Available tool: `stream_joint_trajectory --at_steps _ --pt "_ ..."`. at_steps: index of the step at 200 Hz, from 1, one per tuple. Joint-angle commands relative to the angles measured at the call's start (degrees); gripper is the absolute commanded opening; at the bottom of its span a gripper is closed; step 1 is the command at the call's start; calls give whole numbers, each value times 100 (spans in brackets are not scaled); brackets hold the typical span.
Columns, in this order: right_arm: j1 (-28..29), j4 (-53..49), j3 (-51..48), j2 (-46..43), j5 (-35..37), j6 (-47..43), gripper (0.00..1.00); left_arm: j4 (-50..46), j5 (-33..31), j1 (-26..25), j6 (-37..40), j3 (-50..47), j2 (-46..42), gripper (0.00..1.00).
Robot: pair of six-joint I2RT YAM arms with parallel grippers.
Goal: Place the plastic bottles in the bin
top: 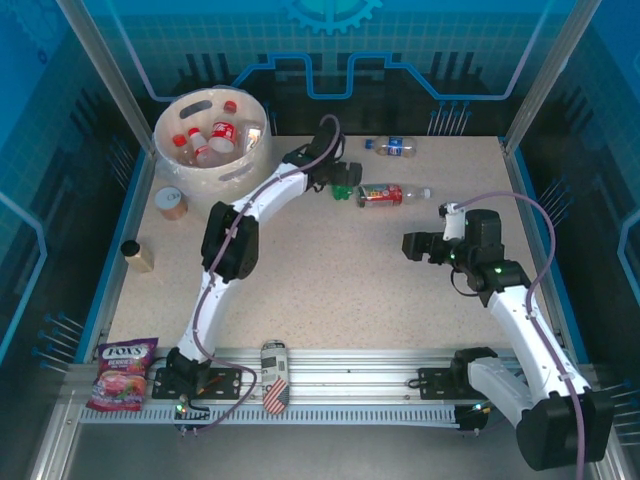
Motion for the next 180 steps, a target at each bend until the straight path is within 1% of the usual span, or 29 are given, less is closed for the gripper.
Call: stream_joint_trajectory --at_steps 1,17,28,56,70,94,125,180 --pt "81 -73 11 -248 114 51 97 -581 -319 107 -335 1423 1000 99" --pt "90 -141 -44 -343 91 72 97 -1124 -266 119 -334 2599 1760 97" --pt "90 -177 -94 -424 89 103 97 -1282 -258 123 -422 2816 1961 96" --pt "90 -186 -228 -633 203 134 97 -910 -198 144 -560 1791 1598 93" --pt "91 -174 -215 -606 175 117 97 -850 -168 136 -572 1472 1436 91" --pt "90 -15 -201 -440 54 162 97 -935 -99 116 -542 1281 1338 88" --pt "129 267 -172 -213 -19 306 96 -973 -134 97 -318 1101 1168 76" --pt "285 519 -89 94 -9 368 95 -868 -152 -168 373 449 334 62"
